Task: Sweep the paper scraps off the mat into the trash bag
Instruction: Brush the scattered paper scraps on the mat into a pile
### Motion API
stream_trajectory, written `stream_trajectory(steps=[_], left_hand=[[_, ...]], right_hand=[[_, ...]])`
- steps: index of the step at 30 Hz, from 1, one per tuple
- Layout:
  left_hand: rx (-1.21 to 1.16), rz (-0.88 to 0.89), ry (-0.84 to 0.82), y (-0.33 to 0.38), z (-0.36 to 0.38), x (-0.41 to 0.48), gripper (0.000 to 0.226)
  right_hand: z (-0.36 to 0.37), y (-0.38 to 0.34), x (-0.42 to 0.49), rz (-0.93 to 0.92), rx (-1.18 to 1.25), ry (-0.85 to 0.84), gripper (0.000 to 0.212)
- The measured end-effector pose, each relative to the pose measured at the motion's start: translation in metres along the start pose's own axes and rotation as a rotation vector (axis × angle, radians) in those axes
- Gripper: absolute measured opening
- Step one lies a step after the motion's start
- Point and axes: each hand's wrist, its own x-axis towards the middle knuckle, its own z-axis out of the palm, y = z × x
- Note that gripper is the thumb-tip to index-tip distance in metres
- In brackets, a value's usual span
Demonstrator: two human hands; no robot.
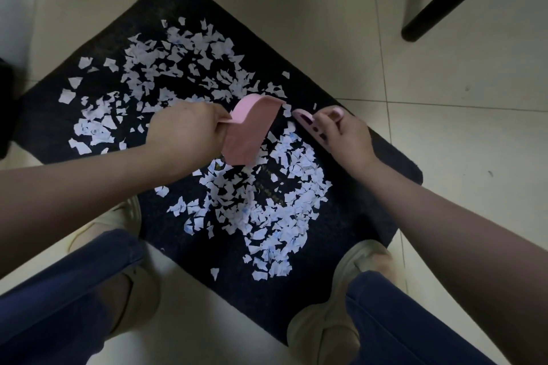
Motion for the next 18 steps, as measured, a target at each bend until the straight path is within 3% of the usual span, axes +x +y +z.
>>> stream_trajectory(steps=[3,6,11,13,18], left_hand=[[-0.003,-0.002,-0.005,0.002,-0.001,0.002,0.029],[-0.004,0.006,-0.002,0.003,0.001,0.002,0.029],[-0.004,0.012,-0.008,0.005,0.005,0.003,0.029],[0.017,0.013,0.001,0.005,0.007,0.002,0.029],[0.019,-0.006,0.012,0.006,0.008,0.002,0.029]], right_hand=[[-0.006,0.001,0.002,0.029,0.075,0.192,0.026],[-0.020,0.010,0.011,0.116,-0.041,0.294,0.032],[-0.013,0.003,0.018,0.032,0.003,-0.045,0.024],[-0.004,-0.005,0.014,0.004,0.075,-0.073,0.022],[-0.011,-0.007,-0.004,0.112,-0.021,0.235,0.035]])
